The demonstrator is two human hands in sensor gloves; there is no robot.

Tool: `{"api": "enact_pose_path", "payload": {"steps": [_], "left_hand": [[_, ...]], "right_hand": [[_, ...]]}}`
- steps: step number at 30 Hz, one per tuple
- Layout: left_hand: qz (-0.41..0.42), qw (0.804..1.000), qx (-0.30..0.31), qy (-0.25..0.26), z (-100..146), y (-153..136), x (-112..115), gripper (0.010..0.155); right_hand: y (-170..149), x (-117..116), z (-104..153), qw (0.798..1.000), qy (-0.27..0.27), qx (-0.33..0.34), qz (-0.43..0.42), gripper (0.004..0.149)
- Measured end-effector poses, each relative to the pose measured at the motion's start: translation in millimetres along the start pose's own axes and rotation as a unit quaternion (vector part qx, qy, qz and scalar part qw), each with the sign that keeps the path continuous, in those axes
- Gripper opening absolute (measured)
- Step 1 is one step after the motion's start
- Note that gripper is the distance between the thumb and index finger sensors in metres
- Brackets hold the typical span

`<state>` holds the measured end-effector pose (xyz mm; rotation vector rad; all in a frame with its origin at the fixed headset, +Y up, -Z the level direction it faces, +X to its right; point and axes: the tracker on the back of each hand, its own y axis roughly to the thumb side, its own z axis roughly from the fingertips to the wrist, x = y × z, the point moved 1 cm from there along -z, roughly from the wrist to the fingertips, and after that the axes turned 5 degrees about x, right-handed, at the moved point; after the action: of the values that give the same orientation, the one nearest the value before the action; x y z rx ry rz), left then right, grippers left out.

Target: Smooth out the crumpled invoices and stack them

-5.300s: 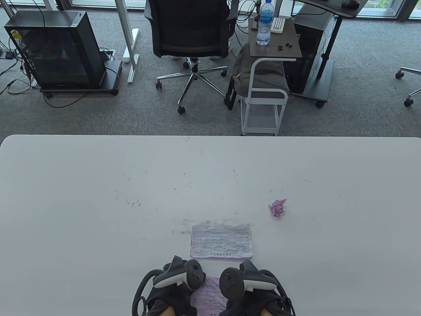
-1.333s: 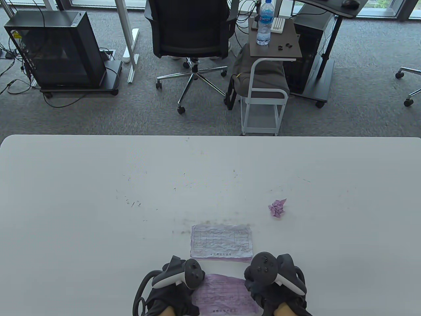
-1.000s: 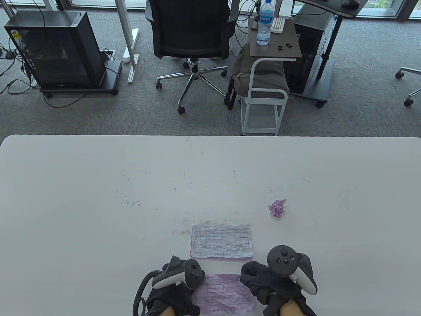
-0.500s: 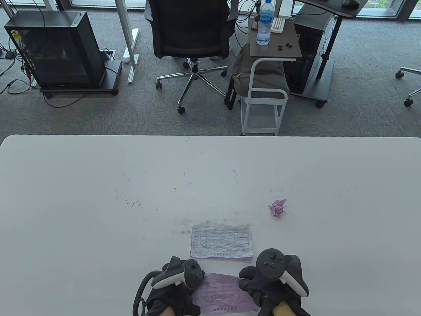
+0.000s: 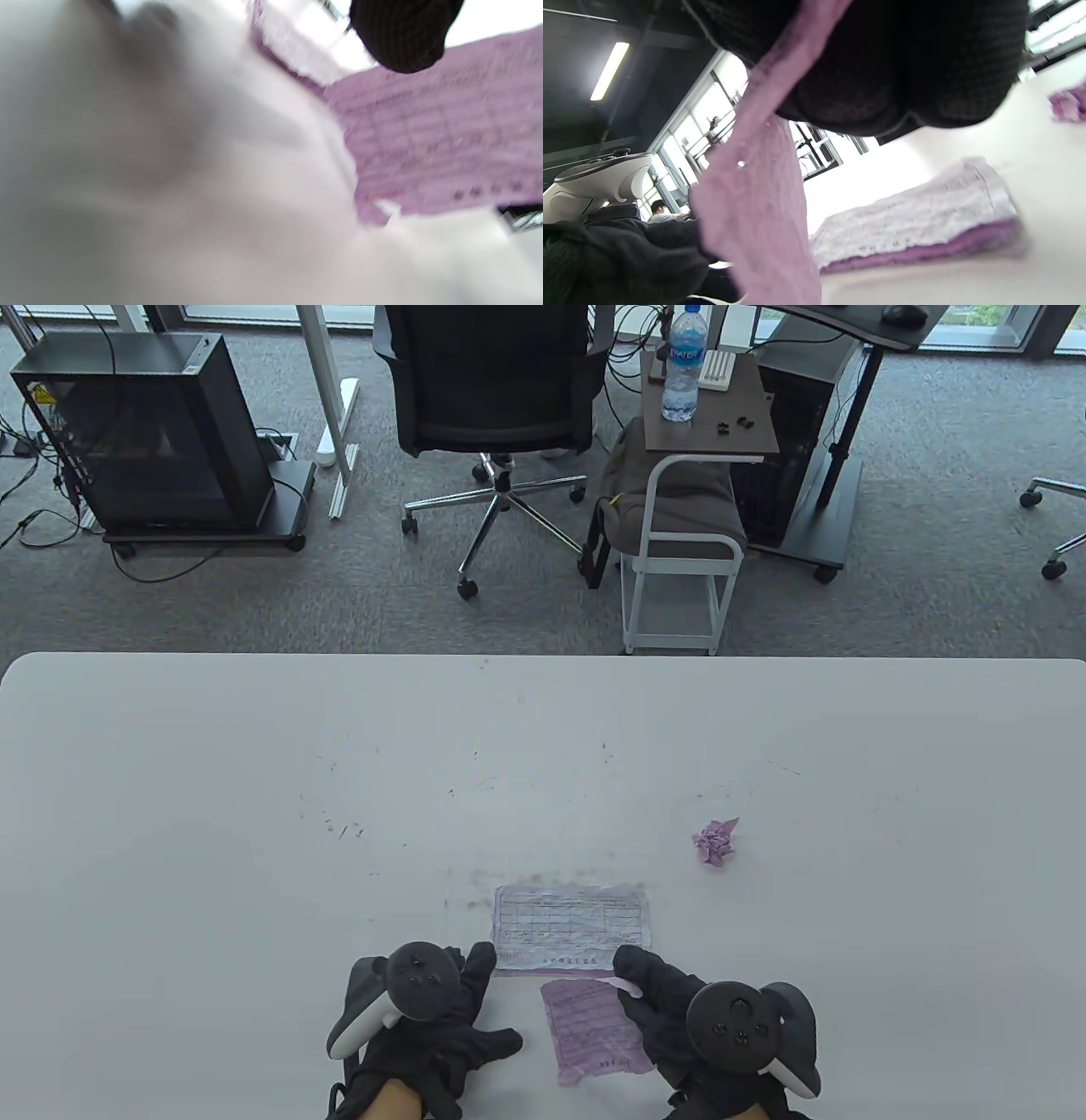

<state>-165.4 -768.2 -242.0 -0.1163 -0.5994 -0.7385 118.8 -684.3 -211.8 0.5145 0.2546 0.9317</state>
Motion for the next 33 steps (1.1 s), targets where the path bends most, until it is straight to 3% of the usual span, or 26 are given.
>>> {"api": "enact_pose_path", "payload": {"steps": [3, 6, 8, 12, 15, 20, 24, 29, 33], "left_hand": [[0.132, 0.989, 0.049, 0.045, 3, -4, -5, 0.091], [0.261, 0.961, 0.094, 0.012, 1, -6, 1, 0.097], [0.326, 0.937, 0.125, -0.021, -1, -1, 8, 0.1], [0.34, 0.928, 0.15, -0.032, -7, 10, 16, 0.098], [0.373, 0.909, 0.183, -0.001, -7, 20, 12, 0.088], [0.317, 0.923, 0.208, 0.068, 3, 25, -1, 0.072], [0.261, 0.938, 0.199, 0.113, 9, 27, -12, 0.047], [0.109, 0.965, 0.181, 0.156, 16, 39, -18, 0.046], [0.05, 0.98, 0.16, 0.109, 14, 55, -17, 0.054]], "right_hand": [[12, 10, 1, 0.999, -0.041, 0.035, 0.006, 0.041], [14, 22, 5, 0.992, -0.105, 0.034, -0.062, 0.041], [5, 28, 8, 0.977, -0.151, 0.003, -0.149, 0.041], [-16, 21, 12, 0.941, -0.174, -0.064, -0.284, 0.041], [-26, 15, 13, 0.934, -0.172, -0.093, -0.299, 0.041], [-33, 8, 11, 0.95, -0.139, -0.112, -0.256, 0.044], [-35, 6, 9, 0.955, -0.116, -0.117, -0.245, 0.048], [-22, 16, 4, 0.984, -0.078, -0.111, -0.112, 0.052], [-9, 24, -4, 0.991, -0.061, -0.118, -0.025, 0.052]]}}
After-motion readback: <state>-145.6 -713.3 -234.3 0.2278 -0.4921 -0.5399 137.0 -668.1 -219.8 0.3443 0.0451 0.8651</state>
